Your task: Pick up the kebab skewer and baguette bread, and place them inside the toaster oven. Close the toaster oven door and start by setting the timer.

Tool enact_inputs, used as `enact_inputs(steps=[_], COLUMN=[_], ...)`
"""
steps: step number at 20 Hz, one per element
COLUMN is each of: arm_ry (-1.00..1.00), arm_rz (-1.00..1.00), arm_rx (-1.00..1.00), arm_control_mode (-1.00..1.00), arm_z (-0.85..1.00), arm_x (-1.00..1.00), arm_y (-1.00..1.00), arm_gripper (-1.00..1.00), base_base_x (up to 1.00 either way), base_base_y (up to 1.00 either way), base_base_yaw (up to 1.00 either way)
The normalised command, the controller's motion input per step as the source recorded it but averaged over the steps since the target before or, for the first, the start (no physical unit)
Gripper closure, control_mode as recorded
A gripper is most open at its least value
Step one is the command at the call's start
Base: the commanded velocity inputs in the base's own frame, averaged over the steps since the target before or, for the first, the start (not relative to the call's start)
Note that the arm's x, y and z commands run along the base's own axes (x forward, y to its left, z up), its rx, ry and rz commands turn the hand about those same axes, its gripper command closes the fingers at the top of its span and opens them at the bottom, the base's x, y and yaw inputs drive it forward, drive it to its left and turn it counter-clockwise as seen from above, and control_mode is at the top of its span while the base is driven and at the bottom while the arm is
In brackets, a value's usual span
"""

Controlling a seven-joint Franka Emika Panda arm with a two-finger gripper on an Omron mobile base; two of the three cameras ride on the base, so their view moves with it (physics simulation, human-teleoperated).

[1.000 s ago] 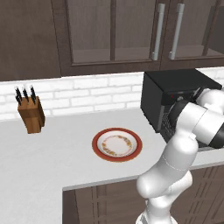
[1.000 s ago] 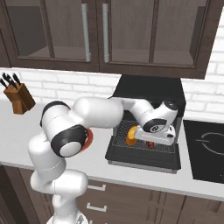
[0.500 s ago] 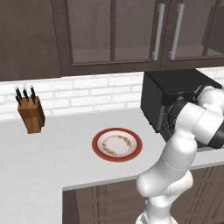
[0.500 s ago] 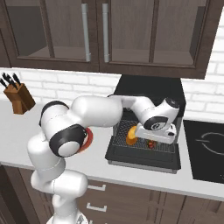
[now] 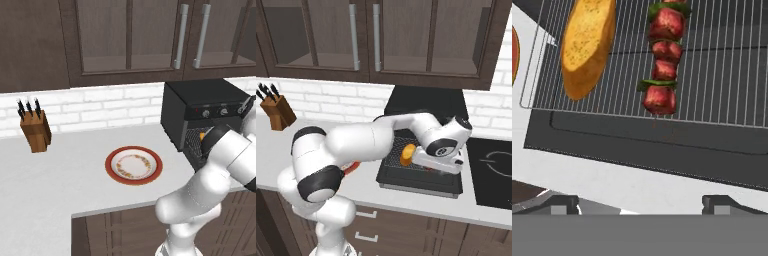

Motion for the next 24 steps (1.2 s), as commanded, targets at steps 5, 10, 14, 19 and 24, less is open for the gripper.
enact_inputs(steps=[5,10,14,19,24], arm_ry=[0.0,0.0,0.01,0.0,0.04], arm_rz=[-0.14,-0.08,-0.07,-0.05,-0.09], arm_rx=[0.0,-0.04,-0.12,-0.12,-0.01], arm_control_mode=[-1.0,-1.0,-1.0,-1.0,-1.0], arm_z=[-0.02,-0.04,-0.1,-0.22,-0.1], arm_x=[-0.53,0.05,0.05,0.0,0.19], arm_y=[0.35,0.24,0.13,0.19,0.01], arm_gripper=[-1.0,-1.0,-1.0,-1.0,-1.0], base_base_x=[0.0,0.0,0.0,0.0,0.0], base_base_y=[0.0,0.0,0.0,0.0,0.0], base_base_yaw=[0.0,0.0,0.0,0.0,0.0])
